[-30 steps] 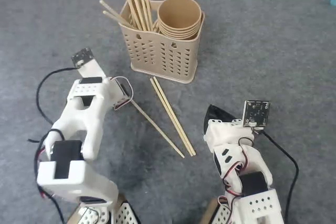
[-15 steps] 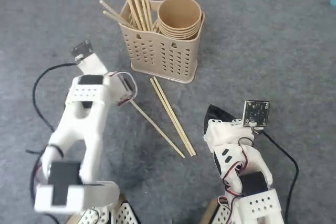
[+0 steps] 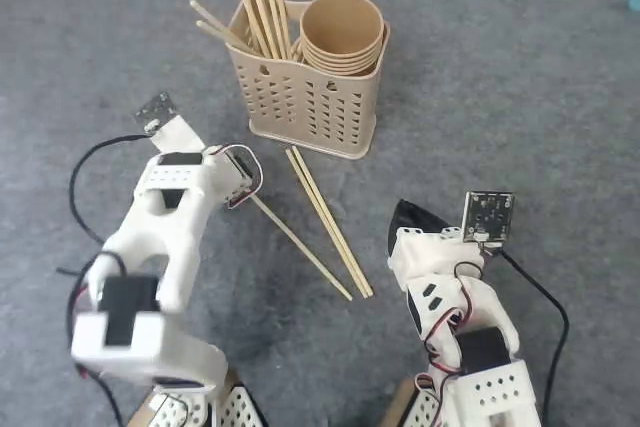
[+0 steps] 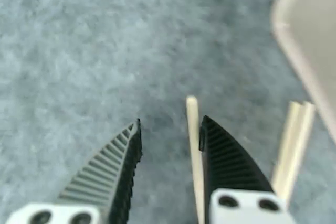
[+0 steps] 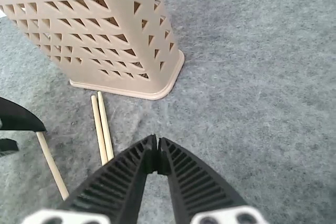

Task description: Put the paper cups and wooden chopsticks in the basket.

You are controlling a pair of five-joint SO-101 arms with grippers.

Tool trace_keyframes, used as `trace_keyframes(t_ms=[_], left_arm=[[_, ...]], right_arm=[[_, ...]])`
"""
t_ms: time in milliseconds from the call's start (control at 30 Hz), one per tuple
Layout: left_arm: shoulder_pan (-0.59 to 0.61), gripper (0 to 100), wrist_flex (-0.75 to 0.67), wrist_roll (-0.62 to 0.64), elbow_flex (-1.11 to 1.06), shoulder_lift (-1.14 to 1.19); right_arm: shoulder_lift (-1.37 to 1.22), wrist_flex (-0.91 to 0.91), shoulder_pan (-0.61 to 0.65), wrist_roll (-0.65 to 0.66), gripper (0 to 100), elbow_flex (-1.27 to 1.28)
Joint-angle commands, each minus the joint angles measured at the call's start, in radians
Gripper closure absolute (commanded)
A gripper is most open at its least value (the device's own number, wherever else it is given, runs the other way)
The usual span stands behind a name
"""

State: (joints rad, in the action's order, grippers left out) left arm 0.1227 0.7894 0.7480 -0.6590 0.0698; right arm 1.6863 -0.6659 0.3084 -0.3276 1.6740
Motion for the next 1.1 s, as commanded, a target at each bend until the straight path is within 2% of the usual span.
trace_keyframes(t_ms=[0,67,233,400,533,600,700,800,933,1067], left_arm=[[0.006,91,0.008,0.015,0.130,0.120],[0.003,100,0.029,0.014,0.156,0.135],[0.000,99,0.028,0.014,0.119,0.097],[0.000,99,0.014,-0.014,0.028,-0.043],[0.011,99,-0.178,-0.037,-0.139,-0.210],[0.011,99,-0.299,-0.037,-0.242,-0.308],[0.008,99,-0.485,-0.038,-0.406,-0.465],[0.009,99,-0.634,-0.038,-0.561,-0.628],[0.002,99,-0.736,-0.038,-0.704,-0.810],[0.002,99,-0.741,-0.037,-0.754,-0.904]], right_arm=[[0.024,-0.012,-0.007,0.014,99.0,0.017],[0.024,-0.012,-0.007,0.014,99.0,0.017],[0.024,-0.012,-0.007,0.012,99.0,0.017],[0.035,-0.015,-0.013,0.009,99.0,0.017],[0.027,-0.024,0.028,0.051,98.7,-0.018],[0.025,-0.102,0.071,0.107,98.8,-0.081],[0.024,-0.220,0.145,0.126,98.7,-0.187],[0.024,-0.242,0.216,0.129,98.7,-0.218],[-0.004,-0.182,0.278,0.144,98.7,-0.210],[-0.170,-0.071,0.285,0.157,98.7,-0.245]])
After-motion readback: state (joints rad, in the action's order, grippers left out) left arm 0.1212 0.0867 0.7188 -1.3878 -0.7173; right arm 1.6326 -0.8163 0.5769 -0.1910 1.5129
